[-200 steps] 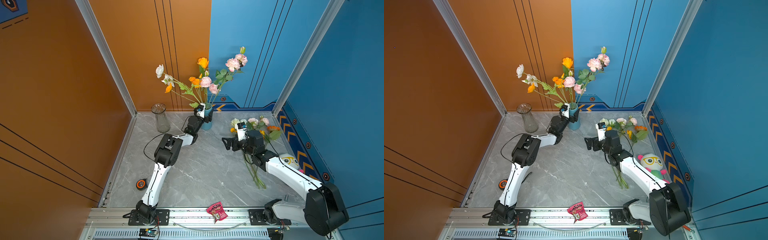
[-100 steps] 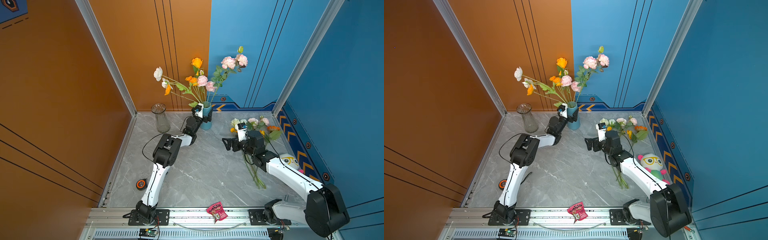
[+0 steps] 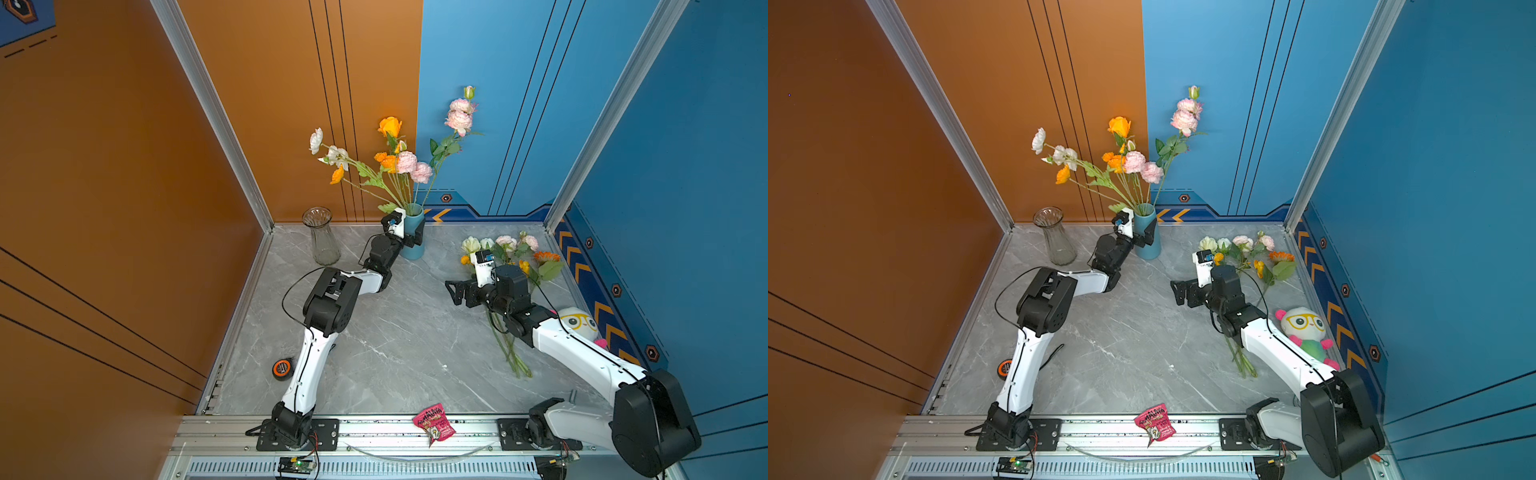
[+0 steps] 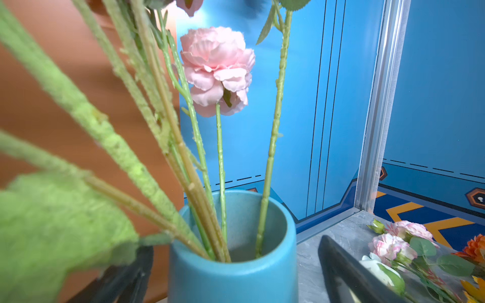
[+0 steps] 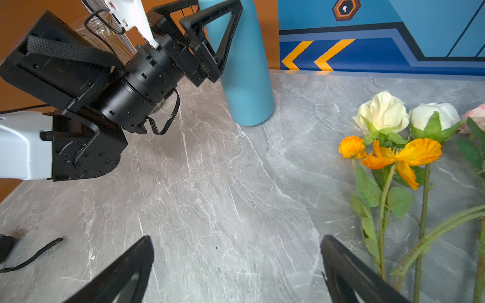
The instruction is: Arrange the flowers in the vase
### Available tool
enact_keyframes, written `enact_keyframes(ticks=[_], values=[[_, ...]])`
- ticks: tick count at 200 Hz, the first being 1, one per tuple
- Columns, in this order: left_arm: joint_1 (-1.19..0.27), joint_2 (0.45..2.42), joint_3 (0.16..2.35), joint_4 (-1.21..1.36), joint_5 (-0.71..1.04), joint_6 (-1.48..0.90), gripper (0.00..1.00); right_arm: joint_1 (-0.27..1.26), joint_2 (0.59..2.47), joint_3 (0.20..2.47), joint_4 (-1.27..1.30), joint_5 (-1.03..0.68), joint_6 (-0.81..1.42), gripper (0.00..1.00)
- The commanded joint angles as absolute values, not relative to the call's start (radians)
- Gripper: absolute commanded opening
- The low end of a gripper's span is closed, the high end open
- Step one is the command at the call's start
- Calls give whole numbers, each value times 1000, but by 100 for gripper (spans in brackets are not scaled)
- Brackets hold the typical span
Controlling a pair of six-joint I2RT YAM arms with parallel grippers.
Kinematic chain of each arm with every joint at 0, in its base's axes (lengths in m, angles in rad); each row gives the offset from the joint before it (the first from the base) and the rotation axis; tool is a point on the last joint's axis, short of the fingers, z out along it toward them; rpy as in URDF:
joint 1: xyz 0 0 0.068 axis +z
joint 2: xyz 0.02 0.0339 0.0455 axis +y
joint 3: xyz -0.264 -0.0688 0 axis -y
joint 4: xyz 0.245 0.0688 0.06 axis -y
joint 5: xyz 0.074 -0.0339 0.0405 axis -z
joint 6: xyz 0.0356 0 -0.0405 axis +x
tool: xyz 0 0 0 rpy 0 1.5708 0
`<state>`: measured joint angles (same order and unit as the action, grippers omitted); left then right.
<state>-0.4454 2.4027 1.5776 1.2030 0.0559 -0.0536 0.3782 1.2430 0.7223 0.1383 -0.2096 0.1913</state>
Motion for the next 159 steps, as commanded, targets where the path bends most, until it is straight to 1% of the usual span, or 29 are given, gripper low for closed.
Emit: enact_keyframes(ticks=[1,37,70,96,117,141,159], values=[[-447,2357,1541,1220,57,-63,98,370,1218,709,117,-216,203,100],[-446,2300,1430,1222,65,-98,98,370,1194,693,105,-202,221,100],[-463,2145,1202,1221,31,-115,98,369,1111,649,71,-140,269,100],[-463,2008,976,1233,0,-213,98,375,1027,624,3,-98,321,100],[-485,1895,800,1257,-18,-227,98,424,941,605,-79,-30,330,100],[-529,1745,614,1251,-64,-181,98,497,843,544,-98,63,360,100],[-549,1614,506,1166,-76,-132,98,538,811,513,-97,95,387,100]])
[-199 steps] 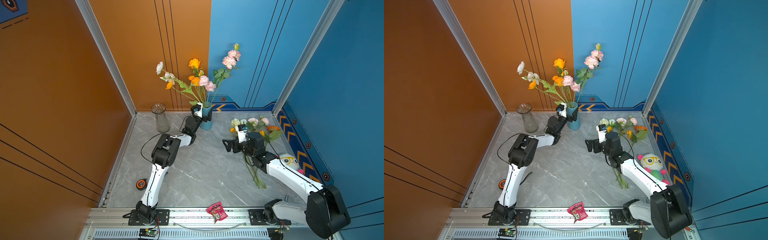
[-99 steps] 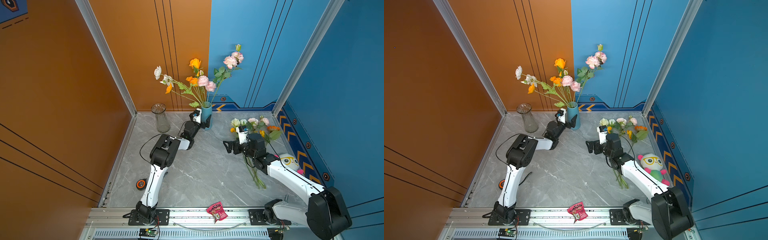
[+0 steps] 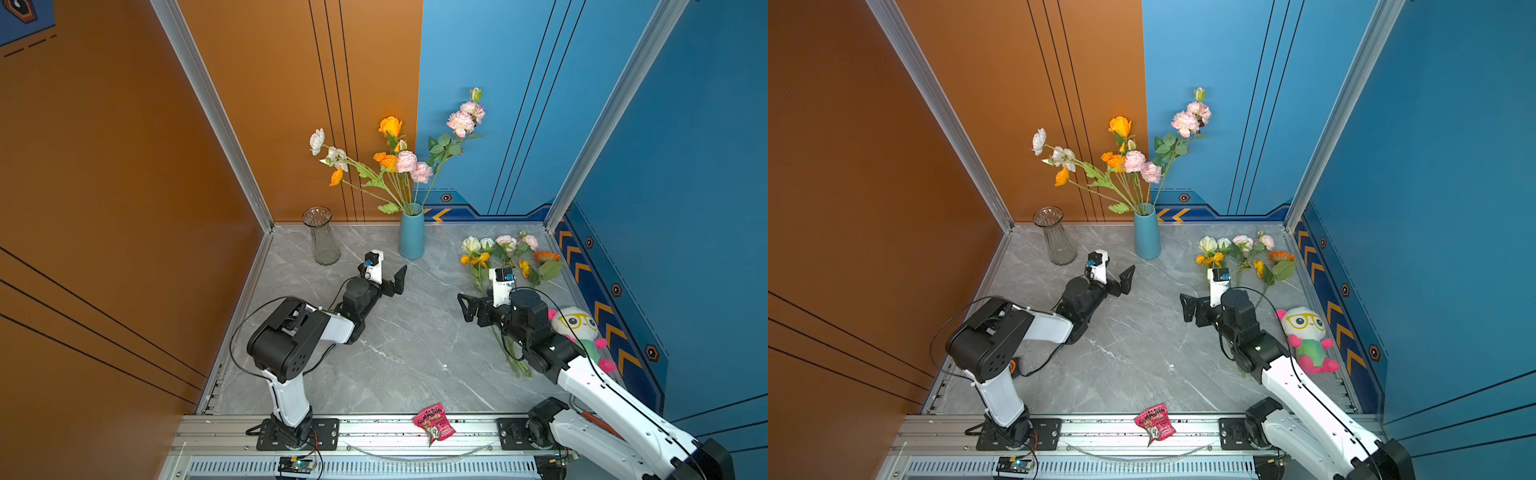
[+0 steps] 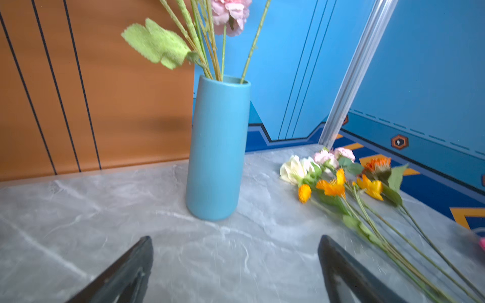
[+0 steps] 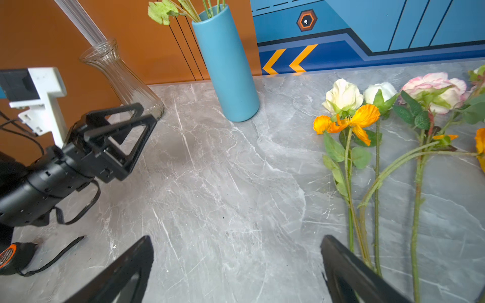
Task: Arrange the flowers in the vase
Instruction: 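Release the blue vase and move the left gripper to the clear glass vase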
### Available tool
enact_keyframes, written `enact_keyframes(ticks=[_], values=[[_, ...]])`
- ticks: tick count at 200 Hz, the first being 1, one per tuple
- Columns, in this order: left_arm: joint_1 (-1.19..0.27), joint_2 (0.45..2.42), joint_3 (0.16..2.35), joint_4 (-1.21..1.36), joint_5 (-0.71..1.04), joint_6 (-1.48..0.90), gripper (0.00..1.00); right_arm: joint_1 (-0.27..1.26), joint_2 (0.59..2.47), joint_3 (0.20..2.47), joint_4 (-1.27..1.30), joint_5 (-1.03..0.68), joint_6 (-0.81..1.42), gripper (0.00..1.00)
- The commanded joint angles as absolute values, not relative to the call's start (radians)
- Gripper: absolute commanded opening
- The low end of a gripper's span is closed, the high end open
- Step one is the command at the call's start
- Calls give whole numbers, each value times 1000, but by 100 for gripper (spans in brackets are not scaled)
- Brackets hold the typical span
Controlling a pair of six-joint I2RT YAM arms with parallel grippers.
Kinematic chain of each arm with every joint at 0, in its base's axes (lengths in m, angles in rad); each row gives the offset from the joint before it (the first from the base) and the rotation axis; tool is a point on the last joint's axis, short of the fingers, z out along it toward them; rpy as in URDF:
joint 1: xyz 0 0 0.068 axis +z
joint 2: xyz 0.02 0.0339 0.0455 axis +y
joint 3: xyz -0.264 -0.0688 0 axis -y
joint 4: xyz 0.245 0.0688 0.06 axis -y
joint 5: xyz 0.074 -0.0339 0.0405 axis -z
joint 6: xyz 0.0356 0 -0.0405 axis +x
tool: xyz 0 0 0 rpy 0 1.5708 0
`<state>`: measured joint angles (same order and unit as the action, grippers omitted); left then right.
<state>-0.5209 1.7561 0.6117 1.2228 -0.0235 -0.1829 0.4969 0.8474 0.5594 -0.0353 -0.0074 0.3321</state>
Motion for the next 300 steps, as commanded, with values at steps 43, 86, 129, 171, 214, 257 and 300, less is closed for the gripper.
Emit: enact_keyframes(ticks=[43,86,129,171,214,257,300], values=[[-547,1235,491,523,-147,69,98,603,859,545,-69,83,366,100],[-350,1137,520,374,-268,65,98,750,996,650,38,144,381,100],[-168,1283,551,587,-90,1,98,861,1110,777,74,160,362,100],[-67,1453,655,708,-96,-3,98,868,1213,837,114,79,336,100],[2,1633,810,767,28,-7,98,870,1336,825,260,-17,315,100],[23,1794,907,889,71,-42,98,867,1436,832,361,-97,319,100],[26,1914,1018,907,62,-40,99,867,1490,841,399,-132,334,100]])
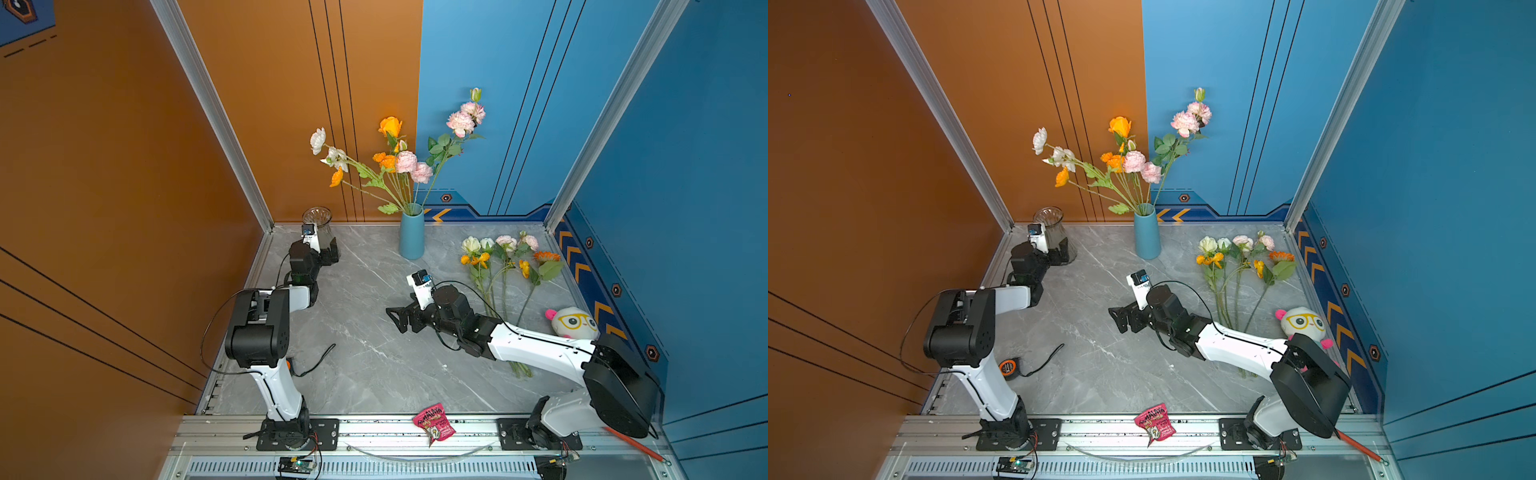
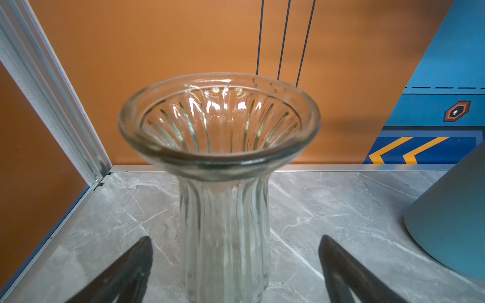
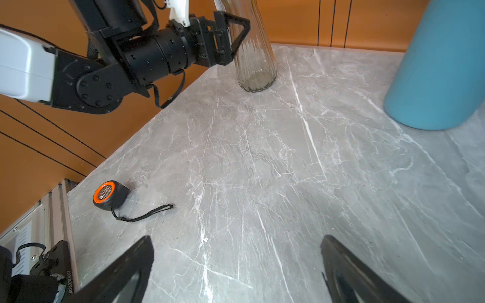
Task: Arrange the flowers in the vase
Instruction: 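Release the blue vase and move the left gripper to the clear glass vase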
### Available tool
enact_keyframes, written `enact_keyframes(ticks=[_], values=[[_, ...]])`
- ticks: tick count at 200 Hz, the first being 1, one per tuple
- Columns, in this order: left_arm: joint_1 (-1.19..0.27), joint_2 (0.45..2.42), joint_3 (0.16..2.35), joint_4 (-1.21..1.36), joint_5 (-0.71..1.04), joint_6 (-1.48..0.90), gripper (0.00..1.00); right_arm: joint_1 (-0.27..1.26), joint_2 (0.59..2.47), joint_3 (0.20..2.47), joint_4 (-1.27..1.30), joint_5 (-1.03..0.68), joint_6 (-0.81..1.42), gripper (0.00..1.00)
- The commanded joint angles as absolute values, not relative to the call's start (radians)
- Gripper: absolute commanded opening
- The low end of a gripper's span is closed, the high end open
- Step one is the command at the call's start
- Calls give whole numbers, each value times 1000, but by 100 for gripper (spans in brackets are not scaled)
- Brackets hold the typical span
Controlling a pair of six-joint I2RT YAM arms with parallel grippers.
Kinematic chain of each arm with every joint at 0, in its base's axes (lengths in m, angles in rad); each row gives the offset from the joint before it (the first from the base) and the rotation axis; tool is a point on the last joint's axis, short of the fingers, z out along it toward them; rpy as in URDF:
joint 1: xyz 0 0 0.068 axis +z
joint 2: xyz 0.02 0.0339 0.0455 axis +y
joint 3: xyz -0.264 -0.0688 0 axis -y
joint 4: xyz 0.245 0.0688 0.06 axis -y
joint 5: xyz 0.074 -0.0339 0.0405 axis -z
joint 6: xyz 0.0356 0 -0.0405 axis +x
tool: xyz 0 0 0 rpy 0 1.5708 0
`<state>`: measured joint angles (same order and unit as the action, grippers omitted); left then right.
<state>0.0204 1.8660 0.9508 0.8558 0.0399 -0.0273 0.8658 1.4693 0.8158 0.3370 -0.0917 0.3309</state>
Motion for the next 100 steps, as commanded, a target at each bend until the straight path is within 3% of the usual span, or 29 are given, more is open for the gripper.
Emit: enact_keyframes(ticks=[1,65,96,100], values=[[26,1915,1020,907,62,-41,99,866,1490,840,399,-133,335,100],[27,2034,1131,940,23,-36,94,851,1521,836,399,-142,332,100],[26,2068,1149,982,7,-28,87,846,1543,838,408,-149,334,100],[26,2071,1147,993,6,-28,82,844,1546,839,409,-150,334,100]])
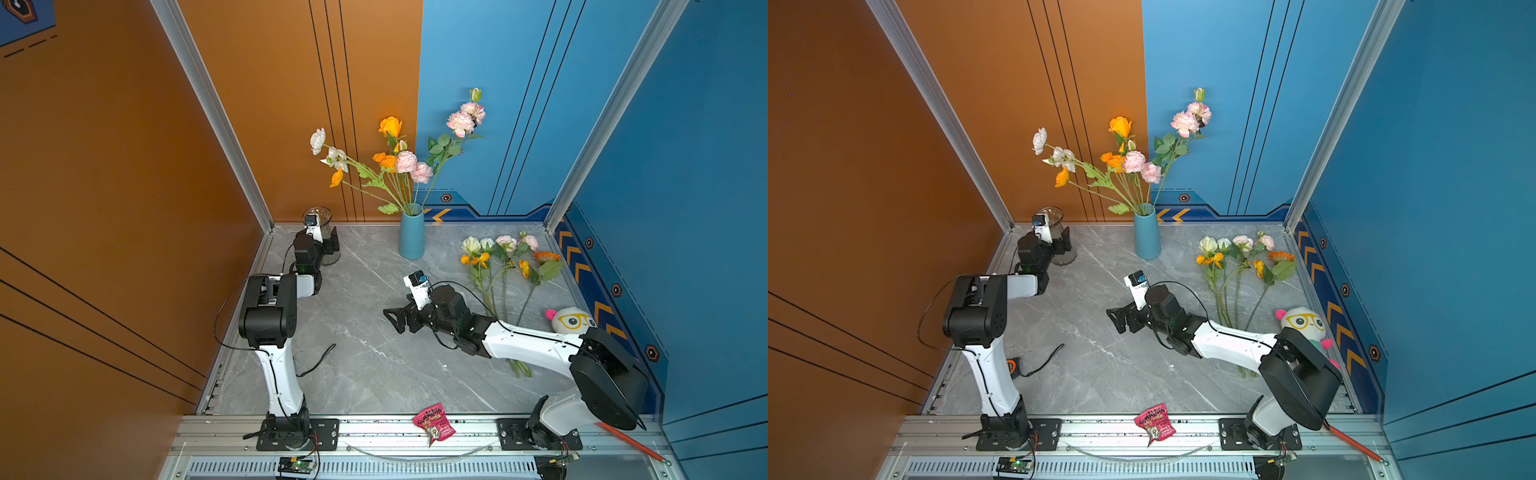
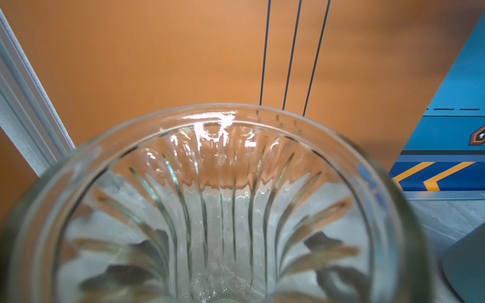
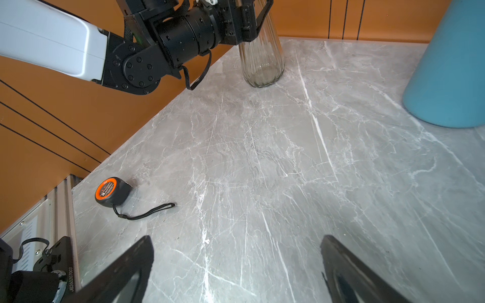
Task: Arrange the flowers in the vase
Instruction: 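Release the blue vase and move the left gripper to the clear glass vase, then close the left gripper on the rim of the clear glass vase, then drag the glass vase nearer with the left gripper while the right moves to the flowers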
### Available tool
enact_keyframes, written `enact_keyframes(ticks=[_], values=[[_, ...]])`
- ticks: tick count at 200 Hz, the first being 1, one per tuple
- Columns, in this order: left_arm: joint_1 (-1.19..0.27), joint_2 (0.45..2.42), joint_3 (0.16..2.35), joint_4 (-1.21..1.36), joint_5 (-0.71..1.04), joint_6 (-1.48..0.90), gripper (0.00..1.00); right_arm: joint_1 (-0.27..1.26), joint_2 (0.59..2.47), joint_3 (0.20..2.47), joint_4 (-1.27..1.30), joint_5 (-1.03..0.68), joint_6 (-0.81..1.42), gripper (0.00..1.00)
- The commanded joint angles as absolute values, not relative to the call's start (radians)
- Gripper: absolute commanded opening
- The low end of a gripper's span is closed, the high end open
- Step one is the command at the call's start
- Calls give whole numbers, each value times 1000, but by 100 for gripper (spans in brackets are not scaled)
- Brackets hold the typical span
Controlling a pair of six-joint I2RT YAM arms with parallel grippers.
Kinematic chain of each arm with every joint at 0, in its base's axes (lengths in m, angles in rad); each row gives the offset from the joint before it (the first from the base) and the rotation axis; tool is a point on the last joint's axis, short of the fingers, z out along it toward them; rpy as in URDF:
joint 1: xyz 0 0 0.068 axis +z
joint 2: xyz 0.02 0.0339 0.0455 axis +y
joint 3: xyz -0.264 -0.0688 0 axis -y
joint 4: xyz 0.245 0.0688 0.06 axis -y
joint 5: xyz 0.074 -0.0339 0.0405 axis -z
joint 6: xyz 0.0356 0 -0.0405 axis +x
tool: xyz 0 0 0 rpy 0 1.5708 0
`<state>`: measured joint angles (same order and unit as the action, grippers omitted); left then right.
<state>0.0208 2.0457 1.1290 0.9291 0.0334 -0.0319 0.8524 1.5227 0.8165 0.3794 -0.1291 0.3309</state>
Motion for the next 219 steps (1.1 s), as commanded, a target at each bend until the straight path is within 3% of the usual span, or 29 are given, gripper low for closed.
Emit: enact_keyframes(ticks=[1,74,113,168,219], values=[[26,2072,1147,995,5,-28,81,845,1546,839,409,-151,335,100],[27,2082,1070,1259,57,-50,49,838,1559,843,399,-166,336,100],[17,2014,1022,1334,84,-70,38,845,1516,826,381,-157,340,100],[-67,1814,915,1291,117,-79,29,883,1381,774,332,-92,345,100],[-247,1667,788,1261,124,-73,28,911,1166,671,159,61,399,100]])
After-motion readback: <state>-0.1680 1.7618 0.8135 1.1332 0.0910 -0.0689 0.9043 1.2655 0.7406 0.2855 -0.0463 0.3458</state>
